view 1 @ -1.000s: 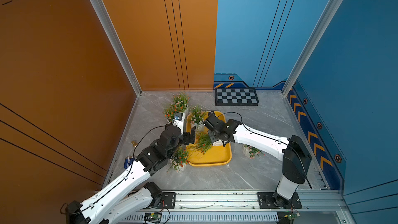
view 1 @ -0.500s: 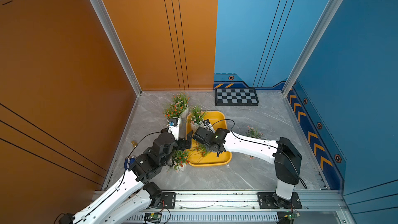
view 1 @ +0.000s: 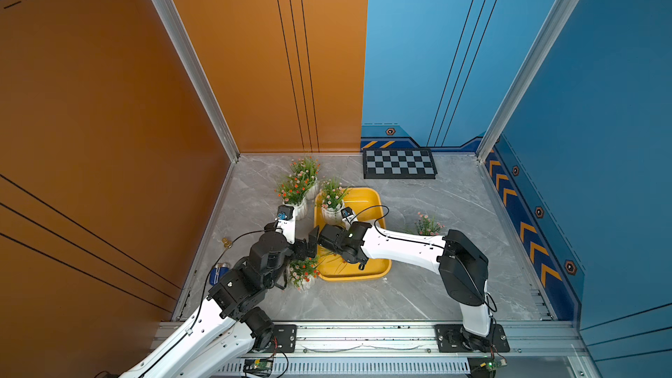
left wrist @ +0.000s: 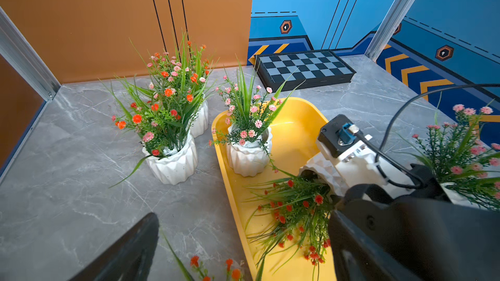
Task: Put the potted gypsophila into the storage box
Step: Adjust the baby's breath potted plant in the storage box.
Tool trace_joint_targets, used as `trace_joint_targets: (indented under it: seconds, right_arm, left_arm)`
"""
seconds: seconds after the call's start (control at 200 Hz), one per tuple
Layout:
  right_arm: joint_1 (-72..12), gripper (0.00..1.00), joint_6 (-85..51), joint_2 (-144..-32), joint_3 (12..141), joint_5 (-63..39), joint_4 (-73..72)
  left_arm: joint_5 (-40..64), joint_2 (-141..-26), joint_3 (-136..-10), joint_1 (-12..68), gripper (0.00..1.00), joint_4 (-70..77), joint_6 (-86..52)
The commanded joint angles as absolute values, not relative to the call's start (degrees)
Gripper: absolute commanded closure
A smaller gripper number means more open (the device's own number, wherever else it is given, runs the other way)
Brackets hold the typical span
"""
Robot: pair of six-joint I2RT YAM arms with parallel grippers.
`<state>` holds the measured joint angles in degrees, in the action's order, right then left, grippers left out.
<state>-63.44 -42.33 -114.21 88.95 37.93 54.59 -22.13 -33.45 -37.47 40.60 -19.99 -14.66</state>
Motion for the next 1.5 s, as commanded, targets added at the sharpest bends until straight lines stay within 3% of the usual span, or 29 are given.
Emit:
trace_joint_targets:
  seconds: [0.0,0.245,0.405,0.711,1.236,1.497]
  right_arm:
    - [-63.82,0.47,-43.91,-115.56,90.71,40.95,56.6]
    - [-62.32,0.4,-45.12,-116.72,90.36,44.16,56.62]
    - [-61.38,0.48,-45.25,-115.87,90.15,45.26,56.61]
    - [-58.85,0.78,-45.03,-113.79,89.33,44.58,56.31]
    - [-49.22,0.85,-38.09,-110.51,88.24,37.63,47.46]
    - [-41.4,0.89,-38.4,-107.4,86.01,24.36,41.53]
  left_arm:
    - [-27.26,-30.06,-35.74,41.05,0.02,-21.65,-16.61]
    - [-30.89,-22.37,-32.01,40.87,0.02,-22.66,-19.59]
    - [-31.2,-22.82,-32.33,40.85,0.02,-22.76,-19.64]
    - [-31.55,-24.35,-32.99,40.66,0.02,-22.36,-19.3]
    - [-31.2,-25.82,-32.87,39.39,0.02,-20.77,-18.63]
    - [-29.45,-29.0,-33.86,38.56,0.02,-18.65,-17.87]
